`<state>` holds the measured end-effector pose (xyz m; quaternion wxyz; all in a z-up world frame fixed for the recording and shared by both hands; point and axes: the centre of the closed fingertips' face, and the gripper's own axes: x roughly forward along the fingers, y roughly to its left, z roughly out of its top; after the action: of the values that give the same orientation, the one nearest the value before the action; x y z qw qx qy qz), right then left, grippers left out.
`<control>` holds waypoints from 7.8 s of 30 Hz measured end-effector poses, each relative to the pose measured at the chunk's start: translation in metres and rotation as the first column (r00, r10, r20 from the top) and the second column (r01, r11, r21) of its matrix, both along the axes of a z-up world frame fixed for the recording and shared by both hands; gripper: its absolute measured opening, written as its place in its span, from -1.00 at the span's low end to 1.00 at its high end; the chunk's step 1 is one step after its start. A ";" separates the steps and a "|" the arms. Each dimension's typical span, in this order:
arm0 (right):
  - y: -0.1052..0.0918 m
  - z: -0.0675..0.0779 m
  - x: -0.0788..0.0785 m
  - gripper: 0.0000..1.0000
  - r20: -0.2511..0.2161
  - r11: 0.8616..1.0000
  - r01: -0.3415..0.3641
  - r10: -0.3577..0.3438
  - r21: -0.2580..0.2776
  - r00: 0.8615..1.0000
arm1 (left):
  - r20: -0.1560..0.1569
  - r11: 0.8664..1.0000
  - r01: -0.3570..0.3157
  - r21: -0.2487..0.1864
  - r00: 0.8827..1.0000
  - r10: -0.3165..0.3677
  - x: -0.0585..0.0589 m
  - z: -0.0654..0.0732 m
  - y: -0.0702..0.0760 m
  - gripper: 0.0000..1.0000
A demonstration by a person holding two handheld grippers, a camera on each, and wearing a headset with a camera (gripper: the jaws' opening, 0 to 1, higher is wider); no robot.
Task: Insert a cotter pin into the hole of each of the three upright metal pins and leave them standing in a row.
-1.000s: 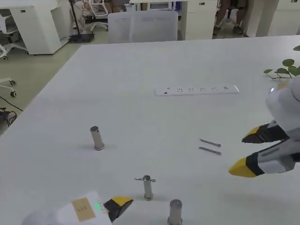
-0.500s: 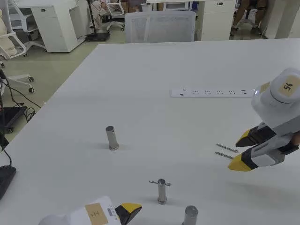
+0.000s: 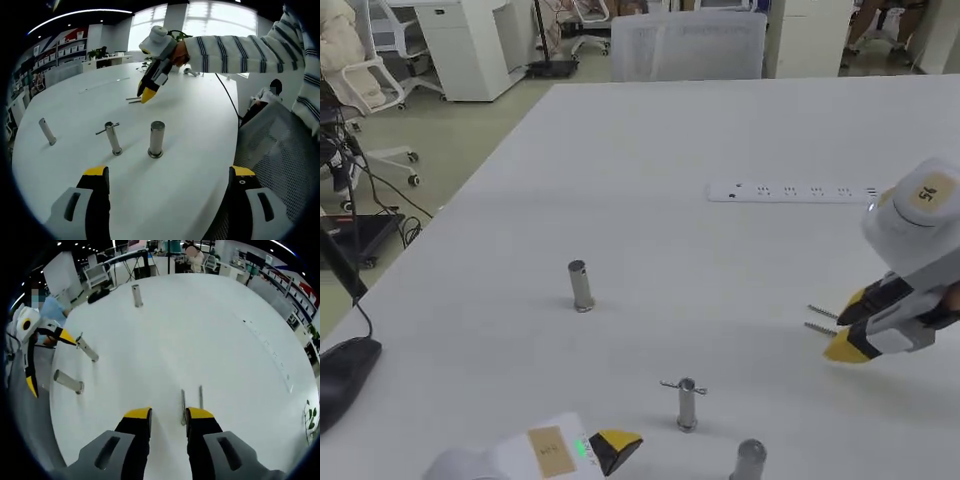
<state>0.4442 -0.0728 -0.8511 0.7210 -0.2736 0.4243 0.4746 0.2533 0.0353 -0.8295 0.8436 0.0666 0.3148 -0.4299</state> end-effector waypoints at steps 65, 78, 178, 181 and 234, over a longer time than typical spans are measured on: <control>-0.005 -0.005 -0.008 -0.95 0.067 0.995 -0.069 0.074 -0.068 0.995 | 0.009 0.999 -0.019 0.032 1.000 0.019 -0.002 0.001 0.011 0.82; -0.014 0.007 -0.013 -0.95 0.091 0.995 -0.055 0.062 -0.079 0.994 | 0.019 0.999 -0.022 0.029 1.000 0.021 0.001 0.005 0.017 0.79; 0.022 0.069 -0.140 -0.94 0.312 0.978 -0.205 0.203 -0.025 0.928 | -0.084 0.981 0.054 -0.184 0.994 -0.071 0.052 0.057 -0.065 -0.66; 0.023 0.070 -0.141 -0.94 0.323 0.979 -0.204 0.201 -0.026 0.925 | -0.088 0.980 0.058 -0.188 0.993 -0.076 0.051 0.057 -0.067 -0.71; 0.034 0.075 -0.149 -0.94 0.344 0.975 -0.220 0.208 -0.002 0.916 | -0.391 0.949 -0.125 -0.289 0.920 0.002 0.047 0.062 -0.070 -1.00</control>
<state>0.2953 -0.0390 -0.7759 0.7324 -0.3835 0.2513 0.5035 0.3001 -0.0351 -0.7680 0.7786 -0.1624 0.4057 -0.4504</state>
